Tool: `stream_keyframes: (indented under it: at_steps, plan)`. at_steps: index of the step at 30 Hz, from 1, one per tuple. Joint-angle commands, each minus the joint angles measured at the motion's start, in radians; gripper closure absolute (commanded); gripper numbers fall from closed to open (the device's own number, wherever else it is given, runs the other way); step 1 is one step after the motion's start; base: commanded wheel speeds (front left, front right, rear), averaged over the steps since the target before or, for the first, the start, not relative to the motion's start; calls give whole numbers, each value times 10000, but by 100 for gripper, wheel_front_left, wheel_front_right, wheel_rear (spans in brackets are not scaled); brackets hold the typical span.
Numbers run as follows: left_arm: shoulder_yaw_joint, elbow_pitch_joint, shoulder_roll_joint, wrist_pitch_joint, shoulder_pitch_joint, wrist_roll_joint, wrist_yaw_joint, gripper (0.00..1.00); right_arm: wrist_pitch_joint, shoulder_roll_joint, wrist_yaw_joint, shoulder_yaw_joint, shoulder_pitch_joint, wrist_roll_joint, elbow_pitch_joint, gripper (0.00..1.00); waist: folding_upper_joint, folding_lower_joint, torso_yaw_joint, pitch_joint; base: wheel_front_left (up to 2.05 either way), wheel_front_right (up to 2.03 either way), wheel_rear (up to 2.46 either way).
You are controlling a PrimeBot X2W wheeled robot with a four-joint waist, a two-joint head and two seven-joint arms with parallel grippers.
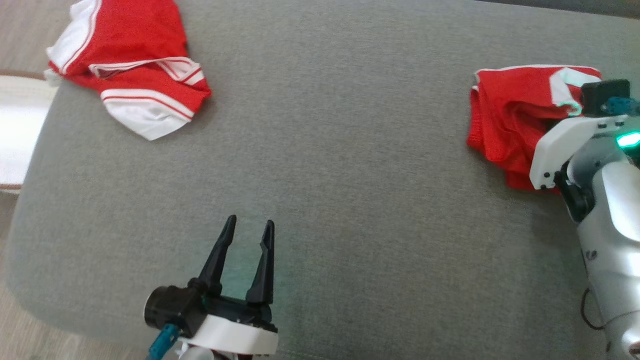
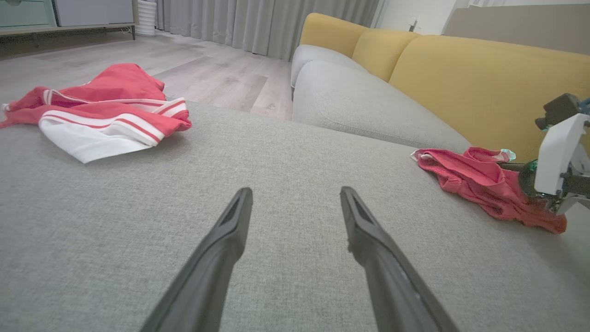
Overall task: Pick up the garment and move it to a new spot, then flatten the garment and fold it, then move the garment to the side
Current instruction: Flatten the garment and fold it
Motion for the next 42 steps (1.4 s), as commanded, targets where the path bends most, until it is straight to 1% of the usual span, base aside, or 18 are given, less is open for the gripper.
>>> stream_keyframes:
  at_steps: [1,7,13,16,21,22,26,28,31,35,39,40,41,42]
  plan:
    - [223,-287,-16,-66,-211,-92,34,0,0,1,-7,290,-390,-141,-215,100,0,0,181,18,0,0,0]
    - [106,-230,-16,-67,-132,-203,113,0,-310,347,-7,696,-848,-407,250,100,0,0,554,-31,0,0,0]
    - [-110,-135,-16,-67,-63,-310,185,0,-758,472,-7,1235,-990,-827,953,100,0,0,764,-220,0,0,0]
    - [-108,-152,-16,-67,-32,-396,268,0,-982,696,-7,1367,-1006,-704,1249,100,0,0,756,-358,0,0,0]
    - [99,-78,-16,-67,172,-367,346,0,-1410,1062,-7,2243,-753,-149,1342,100,0,0,459,-713,0,0,0]
    - [99,-78,-16,-67,172,-367,346,0,-1410,1062,-7,2243,-753,-149,1342,100,0,0,459,-713,0,0,0]
    - [415,-60,-16,-67,367,-334,363,0,-1883,1081,-7,2806,-397,639,789,100,0,0,40,-1061,0,0,0]
    - [551,-95,-16,-67,477,-310,376,0,-2071,958,-7,2994,-144,944,368,100,0,0,-221,-1246,0,0,0]
    - [708,-104,-16,-67,667,-243,375,0,-2254,627,-7,2968,393,1309,-316,100,0,0,-575,-1542,0,0,0]
    - [925,-150,-16,-67,896,-164,381,0,-2409,79,-7,2436,1280,1379,-1254,100,0,0,-1021,-1898,0,0,0]
    - [1111,-258,-16,-67,1130,-112,395,0,-2475,-153,-7,1489,2401,1213,-2127,100,0,0,-1434,-2207,0,0,0]
    - [1138,-285,-16,-67,1179,-99,395,0,-2503,-187,-7,1255,2685,1119,-2353,89,0,0,-1514,-2246,0,0,0]
    - [1168,-308,-16,-67,1222,-86,393,0,-2535,-172,-7,1001,2970,1057,-2557,66,0,0,-1608,-2302,0,0,0]
    - [1192,-324,-16,-67,1262,-72,391,0,-2569,-153,-7,776,3243,993,-2752,32,0,0,-1677,-2341,0,0,0]
